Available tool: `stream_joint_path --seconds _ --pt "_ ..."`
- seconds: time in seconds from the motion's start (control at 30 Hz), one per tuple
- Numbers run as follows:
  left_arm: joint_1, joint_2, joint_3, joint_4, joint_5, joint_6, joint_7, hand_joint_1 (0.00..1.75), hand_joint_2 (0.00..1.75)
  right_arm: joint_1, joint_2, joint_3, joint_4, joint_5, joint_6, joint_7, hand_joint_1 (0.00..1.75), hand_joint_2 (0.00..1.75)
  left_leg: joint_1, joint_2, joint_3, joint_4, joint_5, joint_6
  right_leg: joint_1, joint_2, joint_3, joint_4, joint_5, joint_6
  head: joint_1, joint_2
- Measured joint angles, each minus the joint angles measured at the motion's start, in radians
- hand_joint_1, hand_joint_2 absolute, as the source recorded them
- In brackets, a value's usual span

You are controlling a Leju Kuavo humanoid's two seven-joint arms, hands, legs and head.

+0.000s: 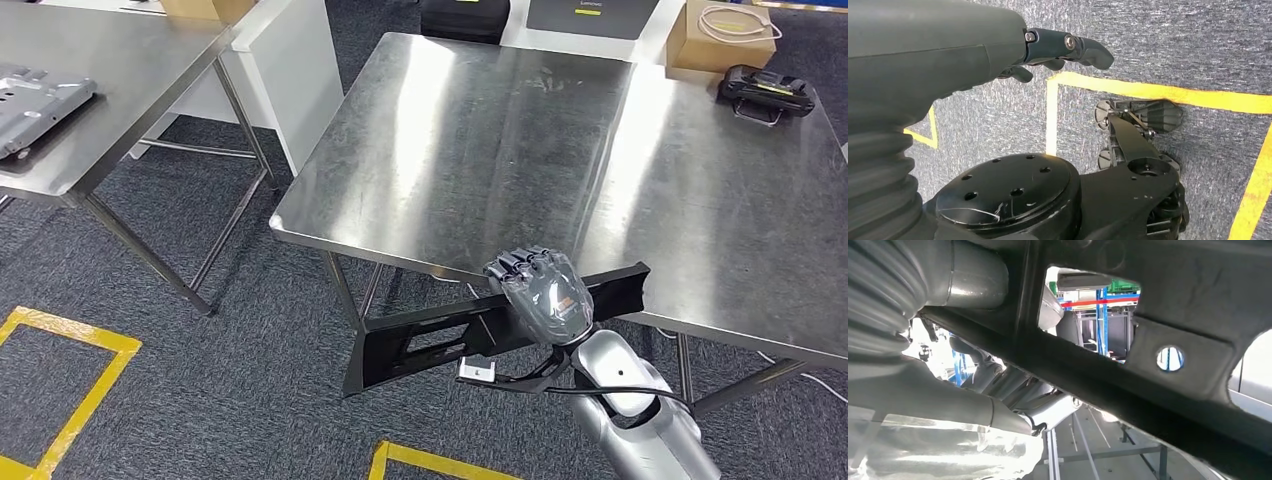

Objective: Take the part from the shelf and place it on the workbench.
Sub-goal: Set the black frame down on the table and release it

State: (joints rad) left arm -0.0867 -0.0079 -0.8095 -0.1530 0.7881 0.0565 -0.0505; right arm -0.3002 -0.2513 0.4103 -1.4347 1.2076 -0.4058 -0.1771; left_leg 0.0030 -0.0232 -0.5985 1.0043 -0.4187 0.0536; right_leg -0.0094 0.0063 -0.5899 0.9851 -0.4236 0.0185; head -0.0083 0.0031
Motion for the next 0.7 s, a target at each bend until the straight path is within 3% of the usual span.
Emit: stream_joint_path --seconds 0.17,0.5,0.7 --pt "0.000 -0.001 -0.003 0.000 0.002 0.001 -0.001 0.00 1.75 0.000 0.000 -0.016 0.000 0.045 -0.016 0.037 1.75 1.75 0.001 0.000 0.000 -0.001 0.000 -0.022 0.001 0.000 0.000 0.000 0.000 0.000 0.000 0.000" --pt "0.000 -0.003 -0.014 0.000 0.005 0.007 0.000 0.00 1.75 -0.003 -0.001 -0.045 0.000 0.085 -0.023 0.091 1.75 1.75 -0.004 0.000 -0.001 0.000 -0.001 -0.026 -0.003 0.000 0.000 0.000 0.000 0.000 0.000 0.000" --pt "0.001 -0.003 -0.021 0.000 0.005 0.015 0.000 0.00 1.75 -0.044 -0.037 -0.102 -0.006 0.091 -0.015 0.104 1.75 1.75 -0.007 0.000 -0.001 0.001 -0.001 -0.025 -0.006 0.000 0.000 0.000 0.000 0.000 0.000 0.000"
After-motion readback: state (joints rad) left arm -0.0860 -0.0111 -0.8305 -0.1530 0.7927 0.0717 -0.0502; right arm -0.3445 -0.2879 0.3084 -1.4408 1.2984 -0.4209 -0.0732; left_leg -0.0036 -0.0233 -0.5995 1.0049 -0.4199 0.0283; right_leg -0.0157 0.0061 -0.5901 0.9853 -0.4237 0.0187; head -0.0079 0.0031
